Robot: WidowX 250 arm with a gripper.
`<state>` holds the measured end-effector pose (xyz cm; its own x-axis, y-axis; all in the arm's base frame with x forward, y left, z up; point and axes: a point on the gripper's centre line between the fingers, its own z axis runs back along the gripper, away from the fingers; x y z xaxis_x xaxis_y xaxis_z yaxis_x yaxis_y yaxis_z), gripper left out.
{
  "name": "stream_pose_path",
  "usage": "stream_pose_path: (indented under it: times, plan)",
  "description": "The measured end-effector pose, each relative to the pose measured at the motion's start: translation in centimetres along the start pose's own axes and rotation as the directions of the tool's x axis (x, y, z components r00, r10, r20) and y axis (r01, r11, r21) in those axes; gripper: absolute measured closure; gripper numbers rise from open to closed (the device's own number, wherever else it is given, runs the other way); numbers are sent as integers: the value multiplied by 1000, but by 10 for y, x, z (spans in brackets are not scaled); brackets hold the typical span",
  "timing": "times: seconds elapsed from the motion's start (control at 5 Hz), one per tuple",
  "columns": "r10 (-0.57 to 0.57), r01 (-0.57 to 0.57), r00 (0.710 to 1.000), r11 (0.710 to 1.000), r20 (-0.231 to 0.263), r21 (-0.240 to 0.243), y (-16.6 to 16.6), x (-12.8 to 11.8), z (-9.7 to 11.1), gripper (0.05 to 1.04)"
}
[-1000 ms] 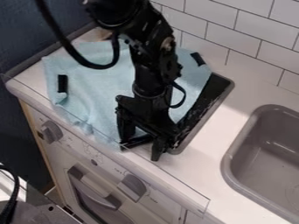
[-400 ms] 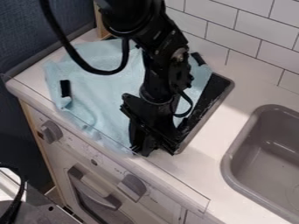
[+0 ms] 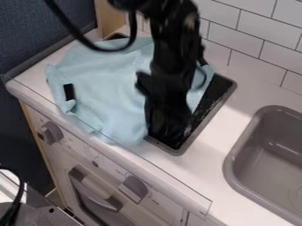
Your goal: Fold the cloth from bottom right to top left
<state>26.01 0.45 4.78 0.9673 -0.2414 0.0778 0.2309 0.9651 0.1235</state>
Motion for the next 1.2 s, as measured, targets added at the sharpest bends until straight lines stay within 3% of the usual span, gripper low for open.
stream_pose_path:
  times: [0.4,0.8,1.0,1.2]
  plan:
    - [26,-38,992,995,124,91,96,29,43,1029]
    - [11,-75,959,974,284,215,190,23,31,1029]
    - [19,-92,959,965,284,247,237,21,16,1029]
    - [44,-88,978,973,205,212,261,13,-2,1029]
